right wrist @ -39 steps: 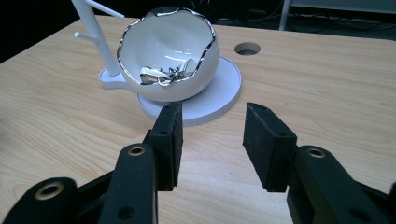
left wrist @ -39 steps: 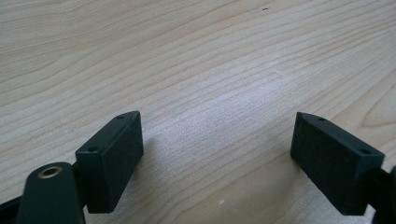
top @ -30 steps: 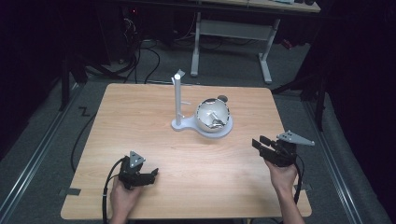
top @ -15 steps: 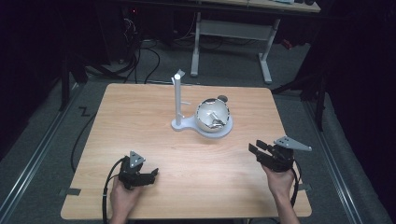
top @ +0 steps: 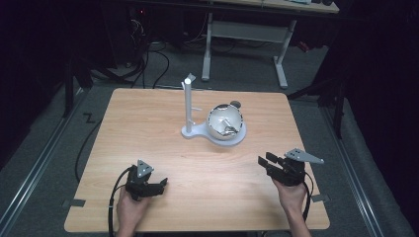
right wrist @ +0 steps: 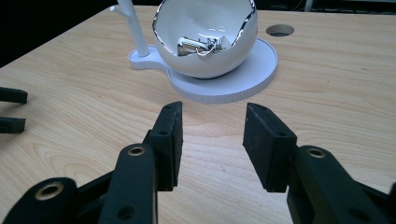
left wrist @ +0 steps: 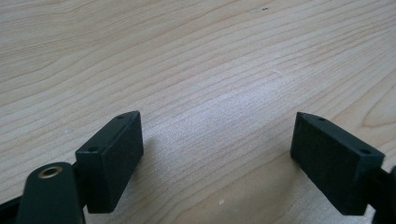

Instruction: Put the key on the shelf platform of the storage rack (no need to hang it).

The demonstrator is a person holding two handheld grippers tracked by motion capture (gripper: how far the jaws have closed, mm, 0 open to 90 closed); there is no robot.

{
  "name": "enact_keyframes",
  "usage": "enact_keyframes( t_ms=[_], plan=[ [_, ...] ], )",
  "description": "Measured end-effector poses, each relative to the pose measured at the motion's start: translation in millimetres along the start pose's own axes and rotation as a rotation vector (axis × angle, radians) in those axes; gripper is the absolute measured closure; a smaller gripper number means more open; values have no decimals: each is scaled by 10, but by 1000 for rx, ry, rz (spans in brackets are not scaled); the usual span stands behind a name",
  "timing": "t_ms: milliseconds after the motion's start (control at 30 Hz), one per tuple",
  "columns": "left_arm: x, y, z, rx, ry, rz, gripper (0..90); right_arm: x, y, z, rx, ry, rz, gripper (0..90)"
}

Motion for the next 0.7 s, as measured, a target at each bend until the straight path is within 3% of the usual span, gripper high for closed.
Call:
enact_keyframes(
  t_ms=[700],
  plan=[
    [0, 0, 0, 0, 0, 0, 173, -193, 91, 184, -11, 29, -40, 572]
  ],
)
Point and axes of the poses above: each handheld gripper's, and its own axes: x roughly backward along the jaws, z roughly out of its underside, y roughly to its left, the point moved 3 cm from there along -x, roughly forward along the jaws, and after that the axes turned 13 degrees about -z, right-handed, at the moved point
